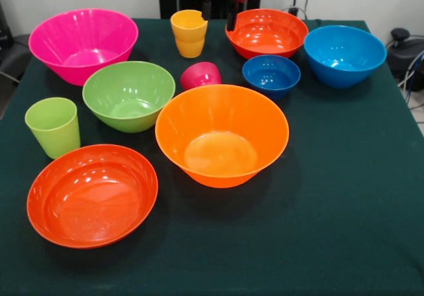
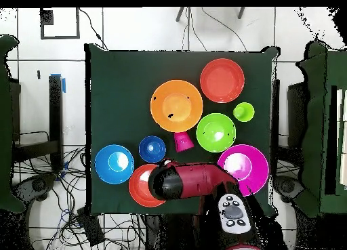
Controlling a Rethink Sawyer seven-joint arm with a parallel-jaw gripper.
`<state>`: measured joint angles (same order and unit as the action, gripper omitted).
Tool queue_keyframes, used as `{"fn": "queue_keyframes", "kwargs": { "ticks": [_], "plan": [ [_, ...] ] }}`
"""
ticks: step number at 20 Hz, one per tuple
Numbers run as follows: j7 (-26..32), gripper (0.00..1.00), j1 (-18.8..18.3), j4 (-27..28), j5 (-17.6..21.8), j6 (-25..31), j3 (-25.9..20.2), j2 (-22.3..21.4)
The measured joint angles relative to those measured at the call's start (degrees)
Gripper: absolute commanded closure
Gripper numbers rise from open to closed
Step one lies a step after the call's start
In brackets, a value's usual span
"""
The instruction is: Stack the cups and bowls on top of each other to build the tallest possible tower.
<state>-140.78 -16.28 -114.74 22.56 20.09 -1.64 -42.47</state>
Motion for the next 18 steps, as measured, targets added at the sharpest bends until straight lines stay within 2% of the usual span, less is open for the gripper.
{"fn": "queue_keyframes", "kwargs": {
  "ticks": [6,13,18],
  "plan": [
    [0.0,0.0,2.5,-0.9,-3.6,-1.6,2.1,0.0],
    [0.0,0.0,5.8,-2.4,-9.5,-6.0,5.7,1.2],
    [0.0,0.0,6.1,-3.3,-11.7,-8.4,6.9,2.5]
  ]
}}
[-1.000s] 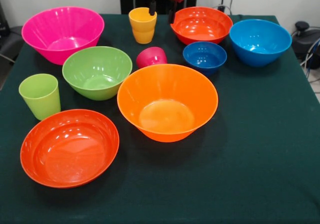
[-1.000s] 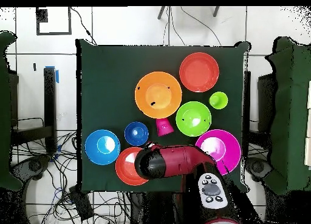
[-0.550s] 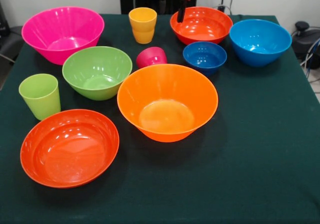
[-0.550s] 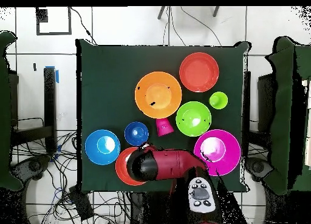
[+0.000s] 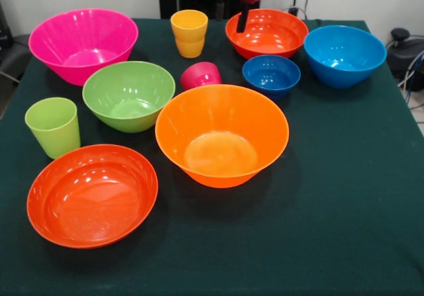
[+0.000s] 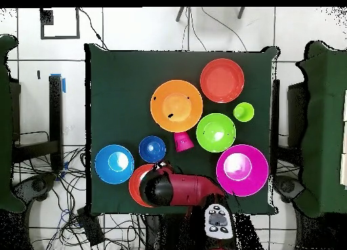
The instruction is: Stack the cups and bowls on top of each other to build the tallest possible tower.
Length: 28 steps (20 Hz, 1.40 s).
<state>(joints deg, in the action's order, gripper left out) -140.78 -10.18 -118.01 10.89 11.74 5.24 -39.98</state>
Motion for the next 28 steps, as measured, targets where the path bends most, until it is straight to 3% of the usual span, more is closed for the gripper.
{"fn": "queue_keyframes", "kwargs": {
  "ticks": [10,28],
  "plan": [
    [0.0,0.0,-0.3,-0.7,-0.6,-3.2,2.4,2.9],
    [0.0,0.0,-0.8,-1.2,-0.6,-3.8,2.7,3.1]
  ]
}}
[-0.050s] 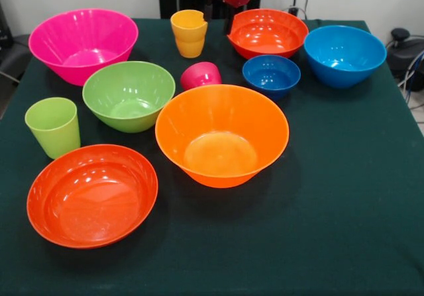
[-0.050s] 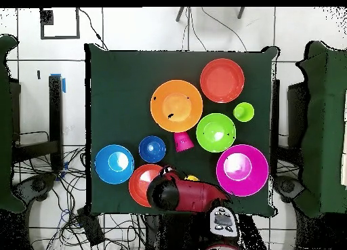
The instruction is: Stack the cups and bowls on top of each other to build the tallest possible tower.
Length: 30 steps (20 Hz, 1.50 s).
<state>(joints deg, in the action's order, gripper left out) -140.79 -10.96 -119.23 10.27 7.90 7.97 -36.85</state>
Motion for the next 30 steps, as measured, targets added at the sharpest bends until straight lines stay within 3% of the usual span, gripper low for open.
{"fn": "queue_keyframes", "kwargs": {
  "ticks": [11,30],
  "plan": [
    [0.0,0.0,-2.9,0.0,0.5,0.0,0.6,0.0],
    [0.0,0.0,-3.0,0.0,2.3,0.0,1.7,2.2]
  ]
}}
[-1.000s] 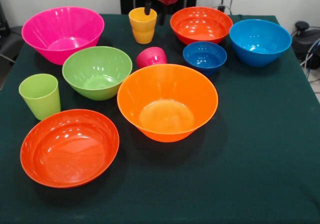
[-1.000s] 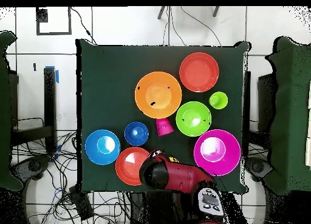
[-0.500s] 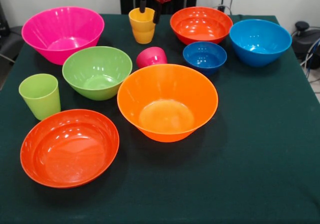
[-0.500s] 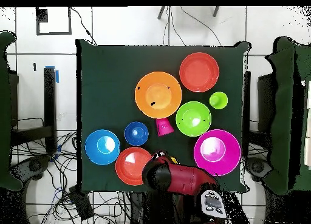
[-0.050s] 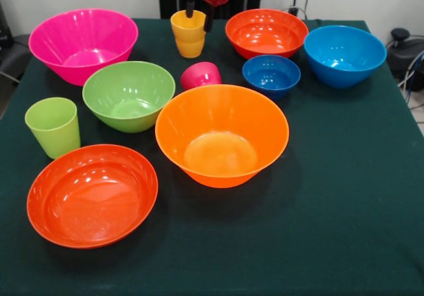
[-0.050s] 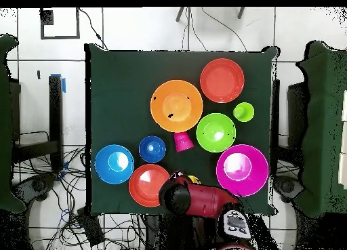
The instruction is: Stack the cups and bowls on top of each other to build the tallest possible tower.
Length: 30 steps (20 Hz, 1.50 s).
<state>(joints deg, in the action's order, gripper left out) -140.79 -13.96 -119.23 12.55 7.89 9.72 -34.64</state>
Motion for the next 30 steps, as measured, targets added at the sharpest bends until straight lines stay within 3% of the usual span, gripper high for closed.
{"fn": "queue_keyframes", "kwargs": {
  "ticks": [23,29,30],
  "plan": [
    [0.0,0.0,-0.3,0.1,3.8,-1.1,-0.1,5.7],
    [0.0,0.0,-1.9,0.2,5.4,-1.4,-0.9,6.0],
    [0.0,1.0,-2.2,0.3,5.9,-1.5,-1.0,6.0]
  ]
}}
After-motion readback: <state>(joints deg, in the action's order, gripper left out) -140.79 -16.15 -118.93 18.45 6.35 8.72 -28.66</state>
